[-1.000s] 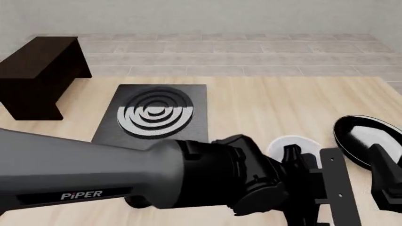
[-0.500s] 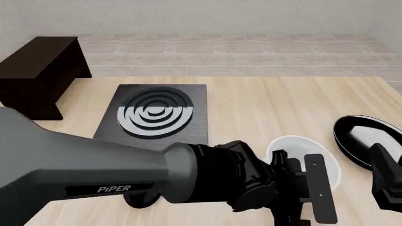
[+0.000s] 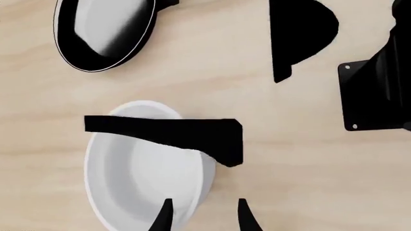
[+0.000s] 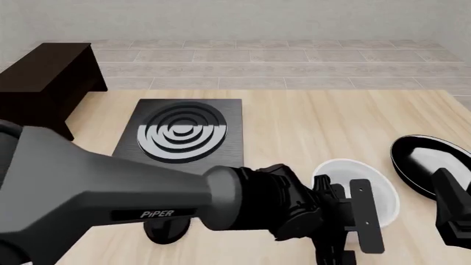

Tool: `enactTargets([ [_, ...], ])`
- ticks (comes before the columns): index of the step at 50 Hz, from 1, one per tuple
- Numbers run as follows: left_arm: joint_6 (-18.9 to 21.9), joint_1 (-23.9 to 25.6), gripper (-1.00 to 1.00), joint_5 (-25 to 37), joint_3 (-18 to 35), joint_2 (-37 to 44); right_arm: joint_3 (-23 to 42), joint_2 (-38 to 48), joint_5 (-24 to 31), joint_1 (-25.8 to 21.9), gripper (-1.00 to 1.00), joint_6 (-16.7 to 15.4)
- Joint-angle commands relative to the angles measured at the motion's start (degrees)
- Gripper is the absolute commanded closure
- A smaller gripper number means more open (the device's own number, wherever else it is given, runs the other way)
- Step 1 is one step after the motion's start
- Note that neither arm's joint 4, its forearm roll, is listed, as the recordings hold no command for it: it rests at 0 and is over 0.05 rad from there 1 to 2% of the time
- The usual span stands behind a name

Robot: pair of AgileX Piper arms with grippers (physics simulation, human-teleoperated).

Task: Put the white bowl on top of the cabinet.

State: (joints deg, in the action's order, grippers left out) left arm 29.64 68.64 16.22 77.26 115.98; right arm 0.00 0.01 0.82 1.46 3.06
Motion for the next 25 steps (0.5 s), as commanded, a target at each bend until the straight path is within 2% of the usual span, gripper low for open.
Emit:
enactTargets([
  [1, -1.1, -0.5, -1.0, 0.4, -0.4, 2.4, 0.0, 0.0, 0.0, 0.0, -1.0, 0.1],
  [25, -1.3, -1.2, -1.0, 1.2, -0.1, 5.6, 0.0, 0.0, 0.1, 0.2, -1.0, 0.3],
])
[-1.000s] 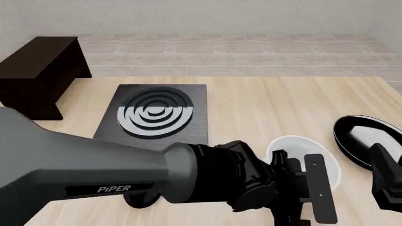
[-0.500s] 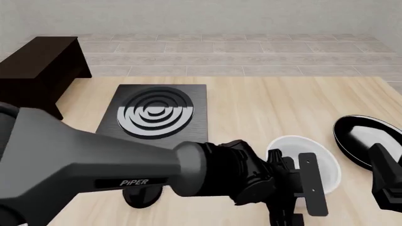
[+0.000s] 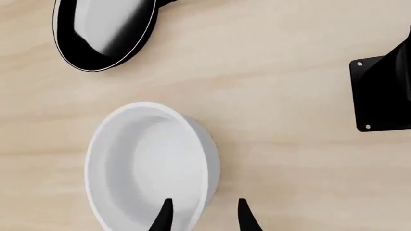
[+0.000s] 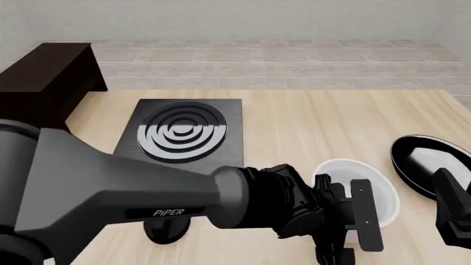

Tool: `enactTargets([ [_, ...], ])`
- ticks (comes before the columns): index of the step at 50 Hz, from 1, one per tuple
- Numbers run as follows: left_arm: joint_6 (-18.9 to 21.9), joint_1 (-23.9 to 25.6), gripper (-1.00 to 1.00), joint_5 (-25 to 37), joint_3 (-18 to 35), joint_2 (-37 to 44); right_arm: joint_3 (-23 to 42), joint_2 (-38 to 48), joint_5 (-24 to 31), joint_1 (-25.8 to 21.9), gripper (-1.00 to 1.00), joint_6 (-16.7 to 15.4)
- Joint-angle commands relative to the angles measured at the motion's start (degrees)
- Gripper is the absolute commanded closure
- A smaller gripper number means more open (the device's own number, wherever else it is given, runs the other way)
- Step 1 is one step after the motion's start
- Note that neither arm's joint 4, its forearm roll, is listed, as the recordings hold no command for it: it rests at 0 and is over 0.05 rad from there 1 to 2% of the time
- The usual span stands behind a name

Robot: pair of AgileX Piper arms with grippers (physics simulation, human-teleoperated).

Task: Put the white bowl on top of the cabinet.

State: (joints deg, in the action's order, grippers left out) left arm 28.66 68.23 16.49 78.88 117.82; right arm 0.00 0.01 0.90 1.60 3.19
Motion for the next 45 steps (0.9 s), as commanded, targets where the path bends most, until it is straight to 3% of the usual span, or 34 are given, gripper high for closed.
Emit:
enactTargets([
  [1, -0.4, -0.7, -1.0, 1.0, -1.7, 3.8, 0.0, 0.0, 0.0, 0.1, -1.0, 0.1],
  [4, -2.0, -0.3, -1.0, 1.7, -0.9, 3.5, 0.0, 0.0, 0.1, 0.1, -1.0, 0.1],
  [6, -0.7, -1.0, -1.0, 1.5, -1.4, 3.1, 0.0, 0.0, 0.0, 0.1, -1.0, 0.1],
  [7, -0.5, -1.1, 1.0, 1.6, -1.6, 2.8, 0.0, 0.0, 0.0, 0.1, -1.0, 0.1],
  [18, 0.3, -3.1, 1.0, -0.4, -2.6, 0.8, 0.0, 0.0, 0.0, 0.0, -1.0, 0.1],
  [20, 2.5, -5.9, 1.0, -2.4, -3.7, -0.1, 0.0, 0.0, 0.1, 0.0, -1.0, 0.1],
  [45, 7.8, -12.5, 1.0, -6.2, -5.3, -10.2, 0.0, 0.0, 0.0, 0.0, -1.0, 0.0],
])
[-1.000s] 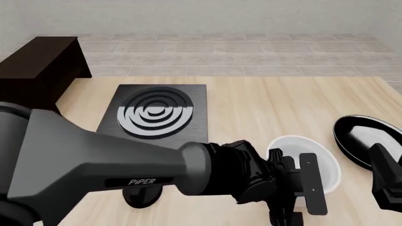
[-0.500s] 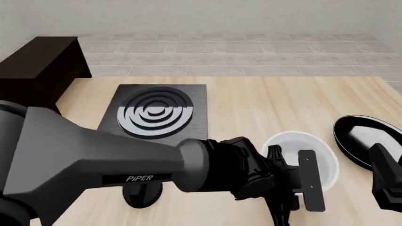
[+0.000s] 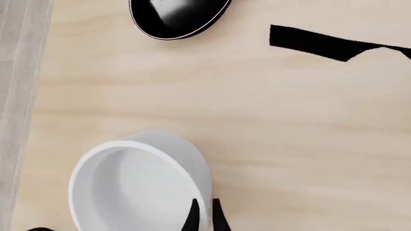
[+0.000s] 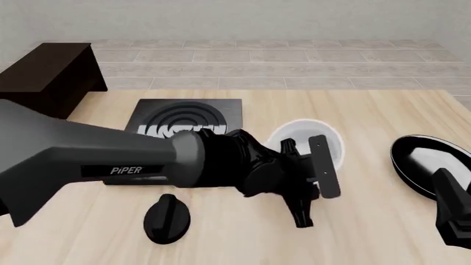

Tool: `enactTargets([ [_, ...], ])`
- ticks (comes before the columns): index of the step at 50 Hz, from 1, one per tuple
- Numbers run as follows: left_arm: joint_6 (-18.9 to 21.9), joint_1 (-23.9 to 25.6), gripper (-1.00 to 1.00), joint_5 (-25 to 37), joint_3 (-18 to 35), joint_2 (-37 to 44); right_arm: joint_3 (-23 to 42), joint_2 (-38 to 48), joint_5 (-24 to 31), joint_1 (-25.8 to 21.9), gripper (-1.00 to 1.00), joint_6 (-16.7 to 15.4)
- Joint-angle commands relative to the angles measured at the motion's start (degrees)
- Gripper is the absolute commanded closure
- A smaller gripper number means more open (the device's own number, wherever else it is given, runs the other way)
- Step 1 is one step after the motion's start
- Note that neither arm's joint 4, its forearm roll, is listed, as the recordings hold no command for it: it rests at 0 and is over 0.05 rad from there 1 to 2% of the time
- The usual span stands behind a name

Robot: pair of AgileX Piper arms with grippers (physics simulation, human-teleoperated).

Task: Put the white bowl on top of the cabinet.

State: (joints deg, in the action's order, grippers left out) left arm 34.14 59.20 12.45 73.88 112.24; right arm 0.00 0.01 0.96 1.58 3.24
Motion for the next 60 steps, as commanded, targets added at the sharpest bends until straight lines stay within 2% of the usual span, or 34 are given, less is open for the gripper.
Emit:
enactTargets([
  [1, 2.5, -3.6, 1.0, -2.4, -0.4, -5.1, 0.0, 0.0, 0.0, 0.0, -1.0, -0.1],
  [10, 3.3, -5.5, 1.0, -2.2, 0.3, -8.0, 0.0, 0.0, 0.1, 0.0, -1.0, -0.1],
  [22, -1.0, -7.3, 1.0, -1.2, 0.7, -13.7, 0.0, 0.0, 0.0, 0.0, -1.0, -0.1],
  [25, -3.4, -9.2, 1.0, 0.0, 2.2, -16.0, 0.0, 0.0, -0.1, 0.0, -1.0, -0.1],
  [27, -2.8, -9.9, 1.0, 0.9, 1.9, -17.1, 0.0, 0.0, -0.1, 0.0, -1.0, -0.1],
  [30, -4.0, -10.7, 1.0, 1.3, 1.9, -18.4, 0.0, 0.0, -0.1, -0.1, -1.0, -0.2],
  [31, -4.6, -12.4, 1.0, 1.9, 2.4, -19.6, 0.0, 0.0, -0.1, -0.1, -1.0, -0.2],
  [35, -4.9, -13.4, 1.0, 3.1, 2.9, -20.9, 0.0, 0.0, -0.1, 0.0, -1.0, -0.3],
  [48, -7.0, -21.1, 1.0, 6.8, 4.5, -25.8, 0.0, 0.0, 0.0, -0.2, -1.0, -0.4],
  [52, -8.3, -24.6, 1.0, 6.7, 5.2, -26.0, 0.0, 0.0, 0.0, -0.1, -1.0, -0.4],
  [54, -6.0, -27.2, 1.0, 6.6, 4.3, -25.6, 0.0, 0.0, 0.0, -0.1, -1.0, -0.4],
  [56, -6.0, -30.2, 1.0, 6.6, 4.4, -24.7, 0.0, 0.0, 0.0, -0.1, -1.0, -0.4],
  [58, -6.8, -32.7, 1.0, 6.0, 5.1, -24.7, 0.0, 0.0, 0.1, -0.1, -1.0, -0.4],
  [60, -8.4, -32.9, 1.0, 6.8, 6.0, -25.2, 0.0, 0.0, 0.1, -0.2, -1.0, -0.4],
])
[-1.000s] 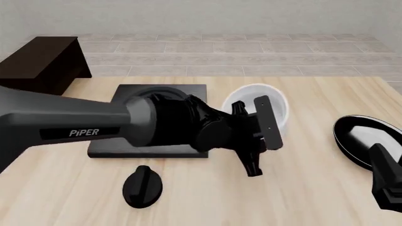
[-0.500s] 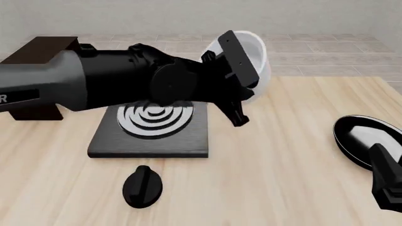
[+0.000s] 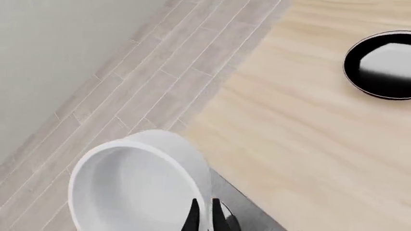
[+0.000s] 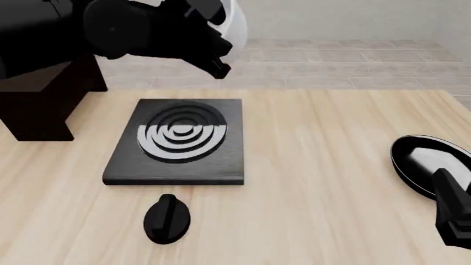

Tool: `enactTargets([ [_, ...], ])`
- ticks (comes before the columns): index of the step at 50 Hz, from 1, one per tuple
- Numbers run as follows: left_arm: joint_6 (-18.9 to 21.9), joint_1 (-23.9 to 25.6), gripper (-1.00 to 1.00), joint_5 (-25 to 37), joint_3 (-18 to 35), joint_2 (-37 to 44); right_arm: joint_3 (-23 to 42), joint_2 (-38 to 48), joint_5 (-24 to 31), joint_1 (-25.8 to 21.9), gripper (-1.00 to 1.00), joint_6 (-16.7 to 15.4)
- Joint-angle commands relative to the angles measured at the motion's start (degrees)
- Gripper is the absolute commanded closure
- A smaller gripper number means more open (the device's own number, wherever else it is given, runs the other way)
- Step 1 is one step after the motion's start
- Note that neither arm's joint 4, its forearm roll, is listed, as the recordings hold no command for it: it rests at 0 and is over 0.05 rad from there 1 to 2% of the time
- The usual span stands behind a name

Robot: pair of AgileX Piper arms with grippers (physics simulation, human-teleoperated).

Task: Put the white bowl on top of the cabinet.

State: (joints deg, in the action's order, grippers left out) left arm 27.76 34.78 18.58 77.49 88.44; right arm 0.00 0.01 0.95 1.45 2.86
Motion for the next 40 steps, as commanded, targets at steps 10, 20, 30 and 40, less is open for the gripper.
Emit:
enactTargets([
  [10, -4.9, -14.5, 1.0, 3.7, 7.9, -1.0, 0.0, 0.0, 0.2, -0.1, -1.0, 0.1],
  [20, -8.9, -26.0, 1.0, 4.6, 14.0, 3.3, 0.0, 0.0, 0.3, -0.2, -1.0, -0.1],
  [30, -6.7, -32.3, 1.0, 8.1, 21.0, 8.3, 0.0, 0.0, 0.3, 0.0, -1.0, -0.1],
  [40, -10.3, -39.5, 1.0, 14.2, 30.1, 16.1, 0.0, 0.0, 0.5, -0.1, -1.0, -0.1],
])
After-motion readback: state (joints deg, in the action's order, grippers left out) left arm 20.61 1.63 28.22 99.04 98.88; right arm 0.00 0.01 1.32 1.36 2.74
